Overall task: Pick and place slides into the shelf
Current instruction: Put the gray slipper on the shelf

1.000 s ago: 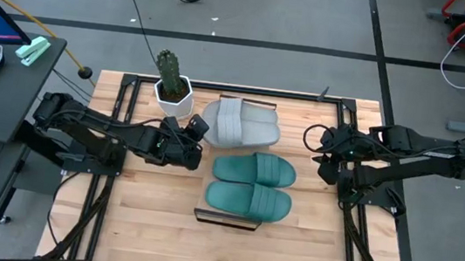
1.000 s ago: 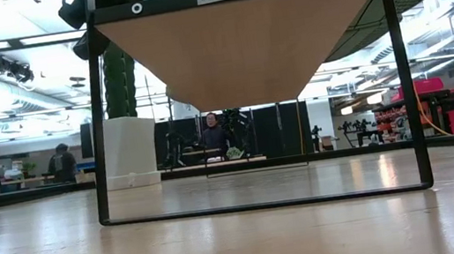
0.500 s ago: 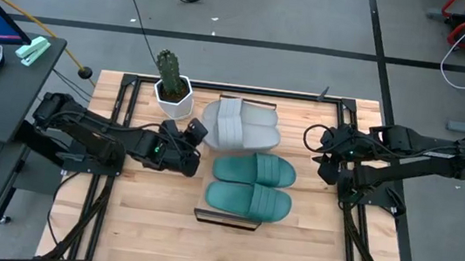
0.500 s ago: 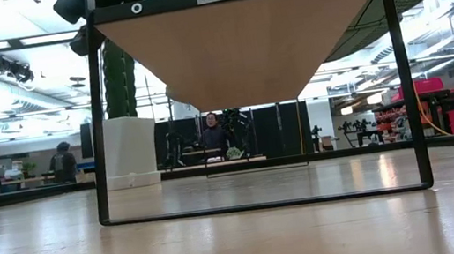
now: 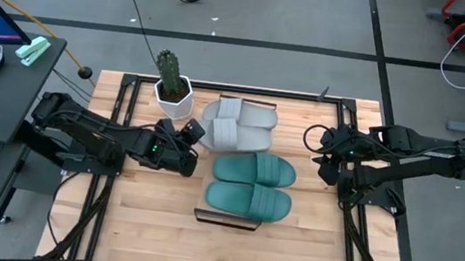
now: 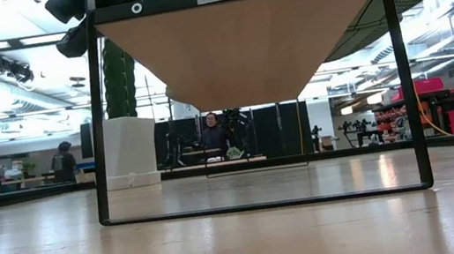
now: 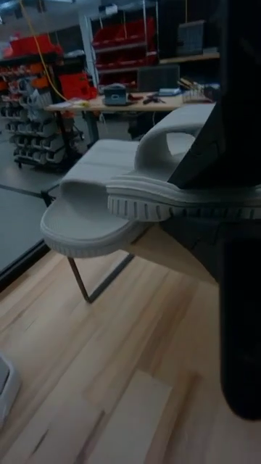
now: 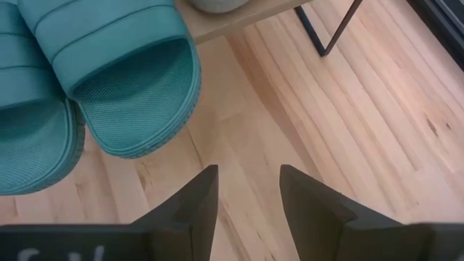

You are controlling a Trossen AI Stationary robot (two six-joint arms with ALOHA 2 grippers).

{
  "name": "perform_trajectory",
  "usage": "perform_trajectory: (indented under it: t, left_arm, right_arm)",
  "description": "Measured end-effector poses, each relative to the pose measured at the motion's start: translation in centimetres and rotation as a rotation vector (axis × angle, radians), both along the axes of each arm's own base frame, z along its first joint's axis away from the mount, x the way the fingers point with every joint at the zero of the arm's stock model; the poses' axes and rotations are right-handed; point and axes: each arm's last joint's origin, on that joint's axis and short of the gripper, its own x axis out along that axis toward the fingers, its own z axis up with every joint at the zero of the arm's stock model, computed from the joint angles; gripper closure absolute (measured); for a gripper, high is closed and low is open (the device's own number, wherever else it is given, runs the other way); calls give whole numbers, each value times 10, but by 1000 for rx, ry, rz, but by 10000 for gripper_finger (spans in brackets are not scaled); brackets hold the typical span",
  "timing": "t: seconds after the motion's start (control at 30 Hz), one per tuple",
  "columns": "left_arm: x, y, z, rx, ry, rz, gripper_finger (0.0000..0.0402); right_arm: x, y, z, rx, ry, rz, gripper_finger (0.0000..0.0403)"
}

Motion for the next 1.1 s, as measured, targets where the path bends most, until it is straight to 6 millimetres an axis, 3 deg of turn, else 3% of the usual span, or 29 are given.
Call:
perform_trajectory:
  t: [0.53, 0.9, 1.1]
  left_arm:
    - [-1, 0, -2, -14, 35, -21, 351]
    - [15, -4, -17, -36, 51, -41, 343]
    - [12, -3, -18, -15, 94, -36, 337]
  right_arm:
    - [6, 0, 0, 7, -21, -9, 247]
    - [13, 1, -3, 11, 8, -10, 247]
    - [14, 1, -4, 28, 11, -10, 247]
